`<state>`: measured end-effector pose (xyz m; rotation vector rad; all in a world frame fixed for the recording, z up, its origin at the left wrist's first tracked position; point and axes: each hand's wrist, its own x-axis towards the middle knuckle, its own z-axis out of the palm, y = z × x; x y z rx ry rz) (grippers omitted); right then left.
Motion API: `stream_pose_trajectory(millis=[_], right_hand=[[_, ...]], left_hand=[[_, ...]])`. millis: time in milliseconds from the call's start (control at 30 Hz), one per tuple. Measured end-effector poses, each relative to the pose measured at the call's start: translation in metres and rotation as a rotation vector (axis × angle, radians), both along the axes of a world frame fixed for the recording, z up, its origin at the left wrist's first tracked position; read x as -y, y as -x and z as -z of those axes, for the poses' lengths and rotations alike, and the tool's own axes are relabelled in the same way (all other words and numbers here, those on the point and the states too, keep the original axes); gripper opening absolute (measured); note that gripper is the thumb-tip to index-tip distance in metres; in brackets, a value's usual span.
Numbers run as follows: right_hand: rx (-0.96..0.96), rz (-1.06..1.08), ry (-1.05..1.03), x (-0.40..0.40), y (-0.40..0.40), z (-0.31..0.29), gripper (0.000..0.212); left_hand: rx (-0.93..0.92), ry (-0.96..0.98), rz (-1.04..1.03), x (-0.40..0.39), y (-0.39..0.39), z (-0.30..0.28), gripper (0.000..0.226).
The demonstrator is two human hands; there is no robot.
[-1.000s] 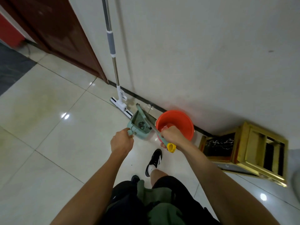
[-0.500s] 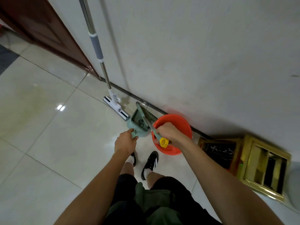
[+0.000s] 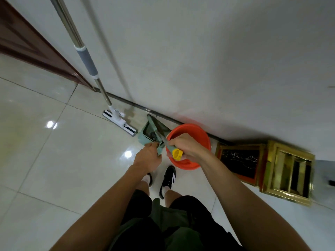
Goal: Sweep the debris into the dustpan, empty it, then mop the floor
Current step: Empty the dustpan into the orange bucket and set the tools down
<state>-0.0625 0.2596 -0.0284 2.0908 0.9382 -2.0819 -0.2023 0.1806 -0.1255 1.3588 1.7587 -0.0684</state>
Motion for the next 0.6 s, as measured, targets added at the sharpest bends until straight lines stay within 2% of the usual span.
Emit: stream_pose_trajectory(millis=[133, 267, 433, 500, 600], right_hand=[[-0.013, -0.026, 0.015, -0.001, 0.011, -0.001, 0.024], [0.015, -0.062, -0.002, -0.001, 0.013, -0.005, 0.026], [0.03, -0.2, -0.038, 0.004, 0.01, -0.005, 0.027], [0.025, -0.209, -0.066, 0.008, 0.006, -0.002, 0.032], [0.088, -0.126, -0.143, 0.009, -0.006, 0.002, 0.036]], left_hand=[[0.014, -0.03, 0.052, -0.001, 0.003, 0.003, 0.058], [0.099, 0.013, 0.019, -0.003, 0.006, 0.004, 0.07], [0.358, 0.095, -0.112, -0.008, 0.01, -0.004, 0.094], [0.395, 0.072, -0.118, -0.01, 0.01, -0.003, 0.084], [0.386, 0.019, -0.126, -0.012, 0.008, -0.002, 0.052]])
